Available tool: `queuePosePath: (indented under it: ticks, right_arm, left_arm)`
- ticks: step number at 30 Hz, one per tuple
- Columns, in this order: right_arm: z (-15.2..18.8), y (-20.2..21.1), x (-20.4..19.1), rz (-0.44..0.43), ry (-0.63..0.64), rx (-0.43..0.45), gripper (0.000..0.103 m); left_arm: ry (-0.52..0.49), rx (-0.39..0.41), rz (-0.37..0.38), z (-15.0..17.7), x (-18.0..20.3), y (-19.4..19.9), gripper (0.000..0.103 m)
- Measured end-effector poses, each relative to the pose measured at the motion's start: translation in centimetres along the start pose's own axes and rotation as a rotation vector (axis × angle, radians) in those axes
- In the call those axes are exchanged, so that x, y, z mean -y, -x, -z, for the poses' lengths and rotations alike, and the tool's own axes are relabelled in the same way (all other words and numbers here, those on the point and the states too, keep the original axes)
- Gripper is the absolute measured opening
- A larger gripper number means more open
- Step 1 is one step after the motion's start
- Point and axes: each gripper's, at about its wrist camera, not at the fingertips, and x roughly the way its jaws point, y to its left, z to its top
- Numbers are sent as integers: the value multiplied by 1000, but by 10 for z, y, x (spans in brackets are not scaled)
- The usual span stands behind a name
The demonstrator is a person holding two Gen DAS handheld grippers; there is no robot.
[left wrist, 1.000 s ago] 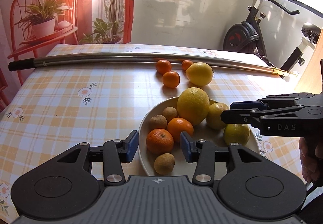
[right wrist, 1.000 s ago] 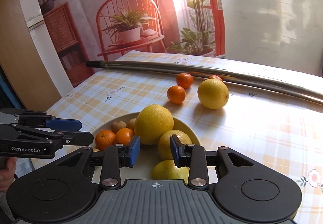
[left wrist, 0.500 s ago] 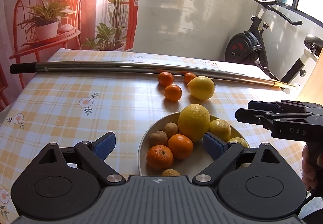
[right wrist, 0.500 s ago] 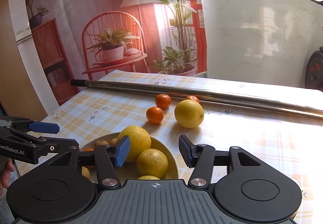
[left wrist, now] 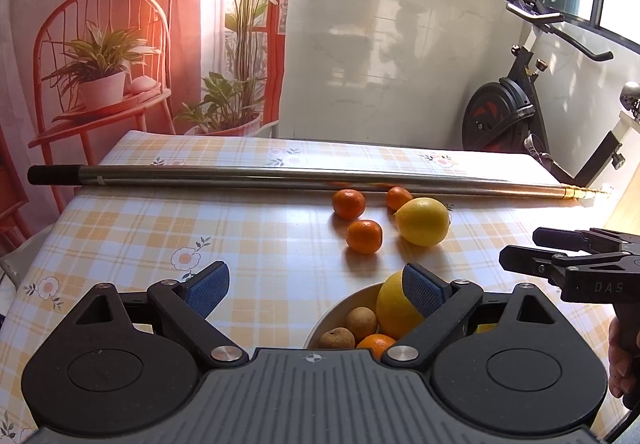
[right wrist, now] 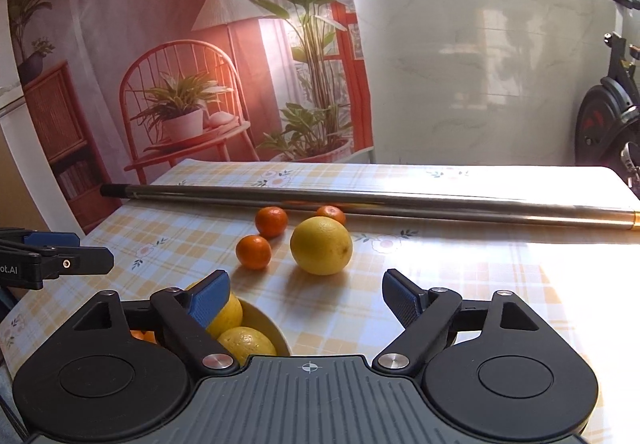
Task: Organize fruits
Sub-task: 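Lift both open tools away from the plate, then grasp an orange mandarin with the left tool while the right tool approaches the yellow lemon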
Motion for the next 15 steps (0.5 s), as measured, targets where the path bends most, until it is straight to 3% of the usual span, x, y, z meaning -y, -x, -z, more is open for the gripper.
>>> queuePosePath:
  ticks: [5,15]
  right_arm:
    - [-9,-12,7,20,-7,3,88]
    - [-33,-37,16,10,-11,20,88]
  left_arm:
    - [-32,3,13,-17,3,-12,95]
    - [-106,-44,72,-37,17,-54,94]
